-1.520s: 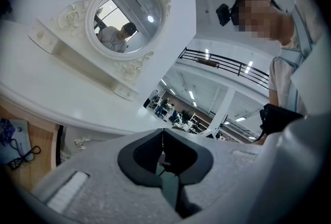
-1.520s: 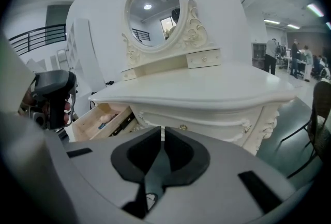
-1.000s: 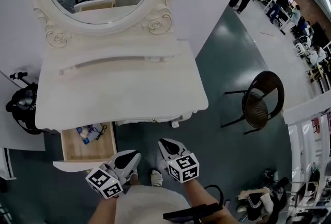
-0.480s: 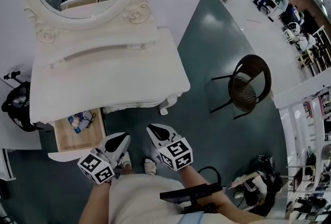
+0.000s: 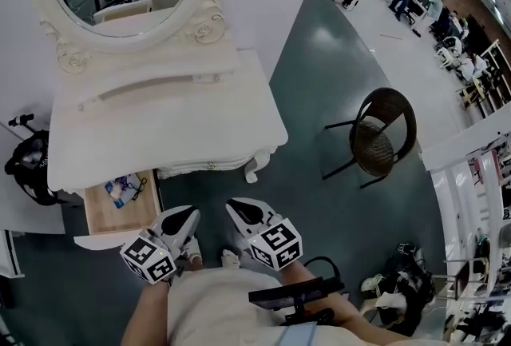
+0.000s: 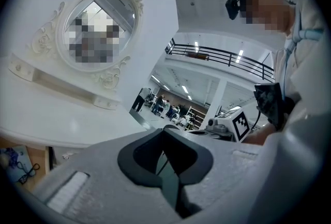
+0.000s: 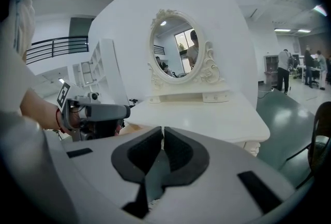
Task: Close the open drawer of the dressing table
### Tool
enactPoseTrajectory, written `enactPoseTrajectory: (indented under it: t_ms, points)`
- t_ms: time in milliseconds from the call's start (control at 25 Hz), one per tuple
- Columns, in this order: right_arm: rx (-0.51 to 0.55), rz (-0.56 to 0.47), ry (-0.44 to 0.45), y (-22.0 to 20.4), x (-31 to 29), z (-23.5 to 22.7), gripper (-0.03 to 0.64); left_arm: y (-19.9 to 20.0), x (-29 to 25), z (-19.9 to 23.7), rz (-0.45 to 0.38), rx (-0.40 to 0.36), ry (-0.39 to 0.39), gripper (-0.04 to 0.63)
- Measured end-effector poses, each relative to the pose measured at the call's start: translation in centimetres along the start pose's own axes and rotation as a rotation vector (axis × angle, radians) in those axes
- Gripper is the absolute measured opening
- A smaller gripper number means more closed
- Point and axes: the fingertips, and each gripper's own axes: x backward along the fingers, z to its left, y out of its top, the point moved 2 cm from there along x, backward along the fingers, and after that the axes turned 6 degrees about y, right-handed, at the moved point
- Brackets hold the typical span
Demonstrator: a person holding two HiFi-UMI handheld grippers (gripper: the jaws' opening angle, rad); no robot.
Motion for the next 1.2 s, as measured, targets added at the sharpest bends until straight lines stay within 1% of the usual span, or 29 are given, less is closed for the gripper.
enactPoseTrajectory:
  t_ms: [200,280,400,640,1000,1200]
  points:
    - [-0.006,-0.032,0.097,0.5,0.6,1.7,0.029,-0.2,-0.2,-0.7,0.006,-0.007,0.010,0.009]
    - [-0.018,-0.051,0.115,0.8,0.9,2.0,0.026,-0.6,-0.1,-1.0,0.022,-0.021,0.016,0.009]
    - [-0.024,-0.061,0.116,1.0,1.0,1.7,0.023,-0.8,-0.1,-0.8,0.032,-0.035,0.022,0.009]
    - [0.002,-0.052,0.111,1.0,1.0,1.9,0.018,-0.8,0.2,-1.0,0.033,-0.041,0.025,0.009]
    - [0.042,-0.056,0.101,2.0,0.9,2.1,0.015,0.2,0.4,-1.0,0.017,-0.064,0.019,0.009]
    - [0.049,-0.049,0.086,2.1,1.0,2.2,0.015,0.3,0.7,-1.1,0.011,-0.063,0.018,0.009]
